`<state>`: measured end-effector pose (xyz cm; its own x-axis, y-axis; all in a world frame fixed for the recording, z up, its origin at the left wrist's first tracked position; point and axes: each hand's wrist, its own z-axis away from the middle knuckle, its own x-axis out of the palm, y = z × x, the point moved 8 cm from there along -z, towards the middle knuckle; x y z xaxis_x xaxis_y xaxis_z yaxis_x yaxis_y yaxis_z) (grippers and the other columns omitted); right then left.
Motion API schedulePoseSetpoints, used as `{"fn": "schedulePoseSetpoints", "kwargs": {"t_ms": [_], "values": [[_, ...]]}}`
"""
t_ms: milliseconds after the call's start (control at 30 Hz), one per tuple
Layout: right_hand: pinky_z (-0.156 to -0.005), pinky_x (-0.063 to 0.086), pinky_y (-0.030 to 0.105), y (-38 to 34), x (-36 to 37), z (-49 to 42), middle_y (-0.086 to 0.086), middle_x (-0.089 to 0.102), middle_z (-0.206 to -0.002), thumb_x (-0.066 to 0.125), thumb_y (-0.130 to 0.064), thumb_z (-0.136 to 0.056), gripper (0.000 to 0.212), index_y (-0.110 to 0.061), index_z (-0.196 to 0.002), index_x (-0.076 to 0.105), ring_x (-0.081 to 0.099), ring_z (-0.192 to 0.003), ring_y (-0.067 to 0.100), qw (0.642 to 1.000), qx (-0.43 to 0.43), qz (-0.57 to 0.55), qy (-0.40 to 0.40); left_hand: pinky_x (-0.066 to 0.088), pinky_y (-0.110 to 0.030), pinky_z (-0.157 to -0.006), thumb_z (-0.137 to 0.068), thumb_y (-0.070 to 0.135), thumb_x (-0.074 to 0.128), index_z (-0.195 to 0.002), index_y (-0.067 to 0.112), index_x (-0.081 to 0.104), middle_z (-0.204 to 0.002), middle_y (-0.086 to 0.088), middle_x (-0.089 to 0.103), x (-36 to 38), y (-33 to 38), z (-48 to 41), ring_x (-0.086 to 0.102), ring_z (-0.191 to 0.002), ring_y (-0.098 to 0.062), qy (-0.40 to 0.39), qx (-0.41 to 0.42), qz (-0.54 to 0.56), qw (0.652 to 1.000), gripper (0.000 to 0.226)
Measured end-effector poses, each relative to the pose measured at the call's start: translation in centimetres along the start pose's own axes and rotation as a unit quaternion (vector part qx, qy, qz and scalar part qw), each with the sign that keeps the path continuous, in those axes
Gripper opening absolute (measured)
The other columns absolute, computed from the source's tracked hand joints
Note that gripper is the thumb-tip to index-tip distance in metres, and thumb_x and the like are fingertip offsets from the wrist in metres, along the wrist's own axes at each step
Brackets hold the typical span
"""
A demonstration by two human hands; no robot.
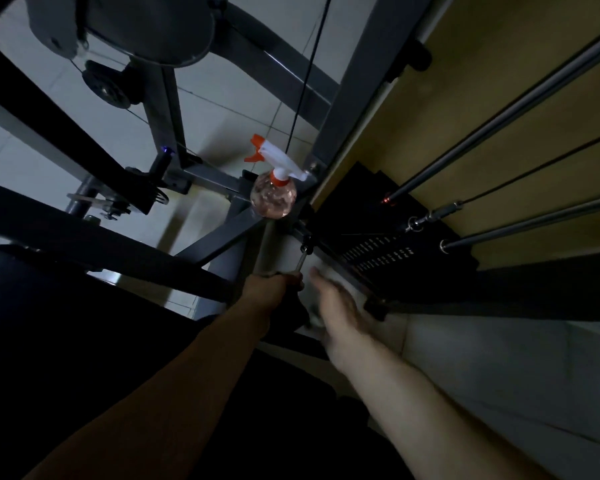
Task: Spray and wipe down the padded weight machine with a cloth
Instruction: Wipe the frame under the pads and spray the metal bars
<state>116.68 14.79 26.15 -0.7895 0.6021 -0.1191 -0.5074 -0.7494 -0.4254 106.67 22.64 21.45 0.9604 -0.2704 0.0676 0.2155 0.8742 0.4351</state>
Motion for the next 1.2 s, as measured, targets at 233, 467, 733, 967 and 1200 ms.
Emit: {"fn": "schedulePoseSetpoints", "kwargs": {"t_ms": [233, 467, 733, 967, 1200], "values": [[-0.086, 0.059, 0.042, 2.7, -3.3, -1.1, 0.015, 0.076, -0.112, 0.068, -0.005, -0.095, 0.027, -0.007, -0.121, 0.072, 0.072, -0.107, 0.034, 0.993, 0.008, -0.071, -0.095, 0.061, -0.040, -0.075, -0.092, 0.002, 0.070, -0.090, -0.002, 0.073, -0.092, -0.020, 0.072, 3.8, -1.3, 0.5, 0.069, -0.089, -0.034, -0.010, 0.022, 0.037, 0.999, 0.005], [-0.089, 0.058, 0.041, 2.6, -14.1, -2.9, 0.015, 0.072, -0.116, 0.067, -0.014, -0.074, 0.041, -0.010, -0.115, 0.072, 0.069, -0.107, 0.034, 0.985, -0.015, -0.131, 0.109, 0.044, -0.019, -0.058, -0.098, 0.007, 0.064, -0.097, 0.009, 0.073, -0.097, -0.010, 0.071, 3.6, -0.9, 1.8, 0.060, -0.093, -0.021, -0.024, 0.098, -0.135, 0.986, 0.009], [-0.113, 0.036, 0.016, -3.4, -10.5, -1.2, -0.005, 0.049, -0.140, 0.055, -0.006, -0.099, 0.041, -0.021, -0.136, 0.063, 0.045, -0.134, 0.009, 0.908, -0.371, 0.161, 0.108, 0.055, -0.036, -0.072, -0.093, 0.012, 0.073, -0.076, 0.018, 0.076, -0.089, -0.022, 0.076, 3.6, -1.7, 3.7, 0.069, -0.083, -0.030, -0.068, 0.205, -0.244, 0.945, 0.019], [-0.090, 0.043, 0.012, -4.3, -8.6, -0.4, -0.025, 0.059, -0.114, 0.054, -0.031, -0.107, 0.022, -0.032, -0.128, 0.058, 0.056, -0.106, -0.010, 0.905, -0.384, 0.174, 0.045, 0.058, -0.046, -0.086, -0.088, 0.042, 0.062, -0.095, 0.027, 0.073, -0.089, 0.003, 0.075, 4.6, -1.6, 5.2, 0.071, -0.088, -0.019, -0.067, 0.285, -0.363, 0.885, 0.020], [-0.088, 0.054, 0.021, -4.0, -7.8, -0.1, -0.014, 0.069, -0.108, 0.056, -0.012, -0.104, 0.023, -0.029, -0.113, 0.067, 0.067, -0.101, 0.000, 0.935, -0.340, 0.097, -0.015, 0.042, -0.037, -0.064, -0.108, 0.038, 0.042, -0.074, 0.020, 0.059, -0.066, 0.003, 0.057, 7.6, 0.2, 6.8, 0.055, -0.063, -0.018, -0.094, 0.334, -0.395, 0.850, 0.042]]}}
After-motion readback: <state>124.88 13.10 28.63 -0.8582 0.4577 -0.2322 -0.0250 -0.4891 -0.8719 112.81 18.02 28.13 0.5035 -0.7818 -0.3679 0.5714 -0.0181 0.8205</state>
